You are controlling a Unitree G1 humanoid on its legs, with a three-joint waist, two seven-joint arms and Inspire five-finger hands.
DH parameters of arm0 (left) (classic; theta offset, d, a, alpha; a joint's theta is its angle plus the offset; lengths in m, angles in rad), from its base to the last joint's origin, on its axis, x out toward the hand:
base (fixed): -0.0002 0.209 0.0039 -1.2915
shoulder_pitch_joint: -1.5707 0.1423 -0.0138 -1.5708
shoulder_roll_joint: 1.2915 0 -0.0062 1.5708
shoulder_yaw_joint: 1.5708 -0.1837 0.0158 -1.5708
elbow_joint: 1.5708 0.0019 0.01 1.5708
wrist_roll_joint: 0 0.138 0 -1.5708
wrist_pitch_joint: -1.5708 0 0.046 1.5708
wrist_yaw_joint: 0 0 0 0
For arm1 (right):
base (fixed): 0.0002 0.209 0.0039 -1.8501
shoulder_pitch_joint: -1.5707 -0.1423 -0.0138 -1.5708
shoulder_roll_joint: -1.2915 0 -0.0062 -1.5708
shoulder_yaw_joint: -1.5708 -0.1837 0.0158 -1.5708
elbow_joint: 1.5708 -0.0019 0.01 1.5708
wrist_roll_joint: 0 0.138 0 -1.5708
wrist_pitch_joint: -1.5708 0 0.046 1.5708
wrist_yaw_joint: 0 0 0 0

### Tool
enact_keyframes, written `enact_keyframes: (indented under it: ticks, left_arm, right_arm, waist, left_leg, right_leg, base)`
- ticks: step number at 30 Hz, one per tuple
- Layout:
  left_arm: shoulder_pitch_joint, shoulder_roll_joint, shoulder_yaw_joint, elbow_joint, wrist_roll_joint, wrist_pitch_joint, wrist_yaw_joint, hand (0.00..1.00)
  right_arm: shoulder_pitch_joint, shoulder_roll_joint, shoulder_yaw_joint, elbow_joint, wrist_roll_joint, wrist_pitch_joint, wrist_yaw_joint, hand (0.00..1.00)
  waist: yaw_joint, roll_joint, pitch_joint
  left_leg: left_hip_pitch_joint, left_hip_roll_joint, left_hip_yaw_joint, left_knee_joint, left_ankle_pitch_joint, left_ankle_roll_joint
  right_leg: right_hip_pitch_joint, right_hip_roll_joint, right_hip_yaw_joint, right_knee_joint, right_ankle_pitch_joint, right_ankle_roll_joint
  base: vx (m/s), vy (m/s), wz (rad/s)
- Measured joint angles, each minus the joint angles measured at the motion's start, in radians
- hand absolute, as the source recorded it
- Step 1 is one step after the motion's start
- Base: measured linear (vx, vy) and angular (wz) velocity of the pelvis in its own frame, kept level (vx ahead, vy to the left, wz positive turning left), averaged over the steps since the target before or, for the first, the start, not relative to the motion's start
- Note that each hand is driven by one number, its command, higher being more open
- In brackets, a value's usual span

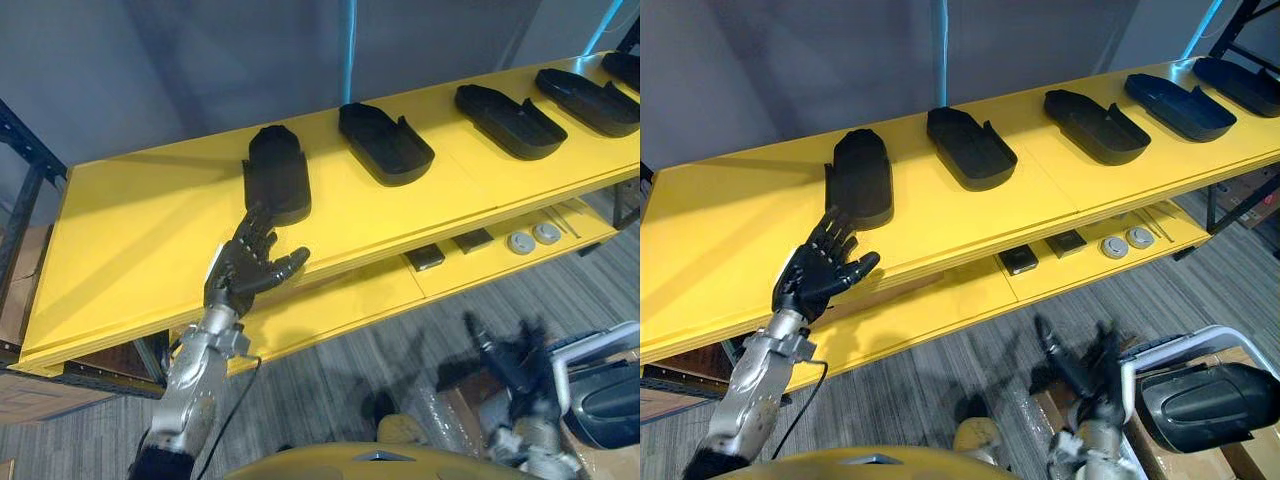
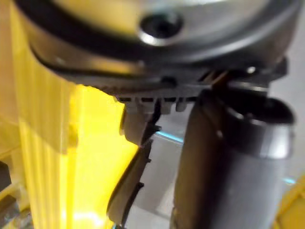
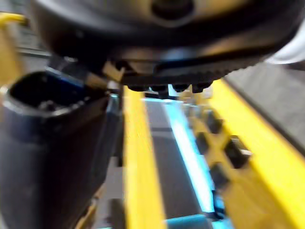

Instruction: Walk over and take three plastic housings, then place them on the shelf

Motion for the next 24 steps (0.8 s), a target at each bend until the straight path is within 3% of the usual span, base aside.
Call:
enact_keyframes:
  ticks: [2, 4, 7, 11, 15, 18, 24]
  left_arm:
    - [0.037, -0.011, 0.031, -0.087, -0.049, -0.032, -0.078, 1.00]
    - [0.047, -0.014, 0.054, -0.155, -0.087, -0.068, -0.125, 1.00]
    - [0.044, -0.023, 0.067, -0.224, -0.125, -0.105, -0.181, 1.00]
    - [0.044, -0.030, 0.067, -0.254, -0.150, -0.109, -0.216, 1.00]
    - [0.050, -0.030, 0.070, -0.254, -0.146, -0.105, -0.217, 1.00]
    - [0.071, -0.029, 0.088, -0.254, -0.143, -0.100, -0.217, 1.00]
    - [0.093, -0.028, 0.131, -0.225, -0.144, -0.097, -0.228, 1.00]
  right_arm:
    - [-0.063, -0.033, -0.125, -0.134, 0.002, -0.084, 0.026, 1.00]
    - [-0.139, -0.091, -0.191, -0.192, 0.000, -0.126, 0.036, 1.00]
    - [-0.264, -0.215, -0.211, -0.209, -0.005, -0.126, 0.060, 1.00]
    - [-0.493, -0.413, -0.121, -0.059, -0.117, 0.020, 0.113, 1.00]
    - [-0.639, -0.527, -0.026, 0.208, -0.165, 0.172, 0.147, 1.00]
    - [-0.745, -0.571, 0.013, 0.396, -0.155, 0.250, 0.164, 1.00]
    - [-0.935, -0.692, 0.070, 0.596, -0.148, 0.259, 0.199, 1.00]
  waist:
    - [0.024, -0.008, 0.010]
    - [0.035, -0.017, 0.019]
    - [0.050, -0.021, 0.023]
    - [0.081, -0.016, 0.022]
    - [0.124, -0.016, 0.023]
    - [0.147, -0.015, 0.028]
    - [0.166, -0.017, 0.067]
  left_leg:
    - [0.023, 0.003, 0.000, 0.004, -0.009, 0.000]
    - [0.027, 0.006, -0.007, 0.020, -0.021, 0.000]
    - [0.025, 0.007, -0.020, 0.039, -0.040, 0.003]
    - [0.014, 0.001, -0.081, 0.037, -0.034, 0.006]
    - [-0.026, -0.005, -0.148, 0.037, 0.000, 0.003]
    - [-0.031, -0.004, -0.190, 0.041, 0.009, 0.004]
    - [-0.053, -0.011, -0.229, 0.064, 0.007, 0.009]
  right_leg:
    - [0.026, 0.002, 0.006, -0.001, 0.000, 0.000]
    - [0.040, 0.000, 0.003, -0.003, -0.001, 0.000]
    - [0.057, -0.005, -0.008, -0.006, -0.003, 0.001]
    - [0.085, -0.013, -0.063, -0.021, -0.003, 0.004]
    - [0.089, -0.015, -0.131, -0.034, 0.000, 0.005]
    - [0.114, -0.014, -0.173, -0.039, -0.001, 0.003]
    - [0.124, -0.024, -0.206, -0.036, -0.001, 0.003]
  base:
    - [0.00, 0.014, -0.05]
    - [-0.05, 0.013, 0.04]
    - [-0.07, 0.000, 0.11]
    - [-0.06, -0.019, 0.37]
    - [-0.01, -0.034, 0.48]
    - [0.04, -0.031, 0.42]
    - [-0.02, 0.017, 0.21]
